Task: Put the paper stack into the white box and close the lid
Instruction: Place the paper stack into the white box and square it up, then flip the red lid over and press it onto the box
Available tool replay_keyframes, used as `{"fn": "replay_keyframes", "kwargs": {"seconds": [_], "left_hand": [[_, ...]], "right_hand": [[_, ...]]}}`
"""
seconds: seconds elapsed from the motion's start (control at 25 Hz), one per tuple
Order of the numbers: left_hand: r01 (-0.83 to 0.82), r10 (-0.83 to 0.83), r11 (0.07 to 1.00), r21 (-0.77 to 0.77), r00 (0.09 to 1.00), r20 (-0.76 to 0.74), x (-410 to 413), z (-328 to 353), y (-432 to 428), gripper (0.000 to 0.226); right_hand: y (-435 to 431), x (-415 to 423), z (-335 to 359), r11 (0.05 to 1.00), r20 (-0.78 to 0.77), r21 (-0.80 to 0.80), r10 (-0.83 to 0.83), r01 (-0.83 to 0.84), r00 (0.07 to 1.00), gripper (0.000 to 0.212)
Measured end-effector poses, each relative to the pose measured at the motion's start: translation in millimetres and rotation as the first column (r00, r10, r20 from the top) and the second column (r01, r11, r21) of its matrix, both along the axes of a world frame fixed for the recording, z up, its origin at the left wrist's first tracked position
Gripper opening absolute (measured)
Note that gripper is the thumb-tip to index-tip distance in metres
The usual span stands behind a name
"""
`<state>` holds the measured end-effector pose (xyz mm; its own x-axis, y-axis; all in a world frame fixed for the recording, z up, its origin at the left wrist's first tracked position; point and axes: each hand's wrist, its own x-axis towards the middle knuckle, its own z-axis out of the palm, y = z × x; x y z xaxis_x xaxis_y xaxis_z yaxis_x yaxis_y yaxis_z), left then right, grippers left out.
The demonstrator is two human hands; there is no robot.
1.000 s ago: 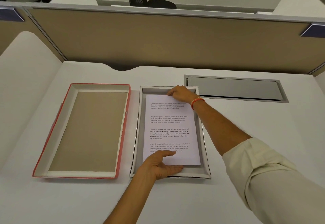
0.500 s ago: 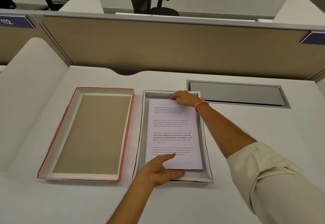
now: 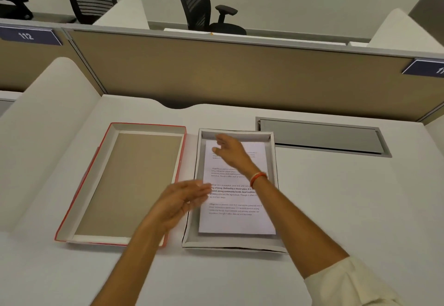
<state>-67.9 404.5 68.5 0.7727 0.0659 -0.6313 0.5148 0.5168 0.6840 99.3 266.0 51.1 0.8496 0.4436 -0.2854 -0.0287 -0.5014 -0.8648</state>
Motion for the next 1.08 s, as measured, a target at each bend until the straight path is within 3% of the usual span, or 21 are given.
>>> {"fn": "replay_keyframes", "kwargs": {"seconds": [0.08,0.16,0.24,0.44,0.52,0.72,0.92,1.08], "left_hand": [[-0.11,0.079,0.96,0.256,0.989,0.128,1,2,33,0.037],[-0.197,0.111,0.83,0.521,0.975,0.192,-2,0,68,0.035],[-0.241,0.132,0.68,0.693,0.969,0.207,-9,-6,102,0.033],[-0.132,0.139,0.347,0.928,0.986,0.089,-35,-29,183,0.046],[-0.056,0.163,0.256,0.965,0.987,0.014,-48,-38,207,0.054],[0.049,0.284,0.251,0.967,0.951,-0.122,-65,-53,232,0.069],[0.073,0.302,0.21,0.975,0.943,-0.136,-68,-53,228,0.04],[0.045,0.346,0.203,0.978,0.931,-0.114,-70,-43,225,0.037]], "right_hand": [[20,-30,-7,0.996,-0.049,0.085,-0.031,0.035,0.998,0.064],[39,-58,-15,0.979,-0.125,0.189,-0.051,0.075,0.991,0.069],[56,-80,-23,0.967,-0.177,0.236,-0.059,0.101,0.982,0.073],[85,-113,-42,0.97,-0.251,0.208,-0.073,0.128,0.965,0.078],[91,-121,-47,0.971,-0.257,0.183,-0.102,0.152,0.961,0.076],[106,-142,-56,0.971,-0.22,0.15,-0.151,0.186,0.964,0.058],[116,-153,-63,0.977,-0.16,0.097,-0.175,0.192,0.971,0.051],[113,-153,-66,0.981,-0.159,0.101,-0.15,0.167,0.976,0.048]]}}
